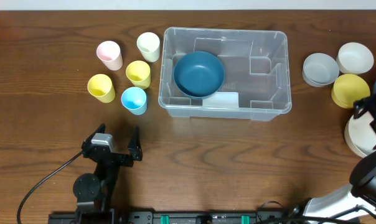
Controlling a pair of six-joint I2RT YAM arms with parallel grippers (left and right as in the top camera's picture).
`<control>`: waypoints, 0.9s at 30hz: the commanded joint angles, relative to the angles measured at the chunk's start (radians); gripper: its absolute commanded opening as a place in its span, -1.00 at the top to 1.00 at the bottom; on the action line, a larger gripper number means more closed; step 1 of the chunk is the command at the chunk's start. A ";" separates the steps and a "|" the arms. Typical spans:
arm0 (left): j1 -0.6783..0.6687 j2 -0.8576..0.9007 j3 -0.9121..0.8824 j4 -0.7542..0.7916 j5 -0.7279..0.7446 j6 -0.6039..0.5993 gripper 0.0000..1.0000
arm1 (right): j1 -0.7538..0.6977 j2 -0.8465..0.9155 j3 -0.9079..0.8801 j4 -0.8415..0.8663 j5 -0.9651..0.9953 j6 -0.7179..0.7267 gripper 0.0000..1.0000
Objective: Pack container
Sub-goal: 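Move the right gripper to the cream bowl and grasp its rim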
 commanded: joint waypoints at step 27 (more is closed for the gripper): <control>0.005 -0.006 -0.019 -0.032 0.006 -0.005 -0.96 | 0.128 -0.005 -0.196 0.455 0.064 -0.407 -0.98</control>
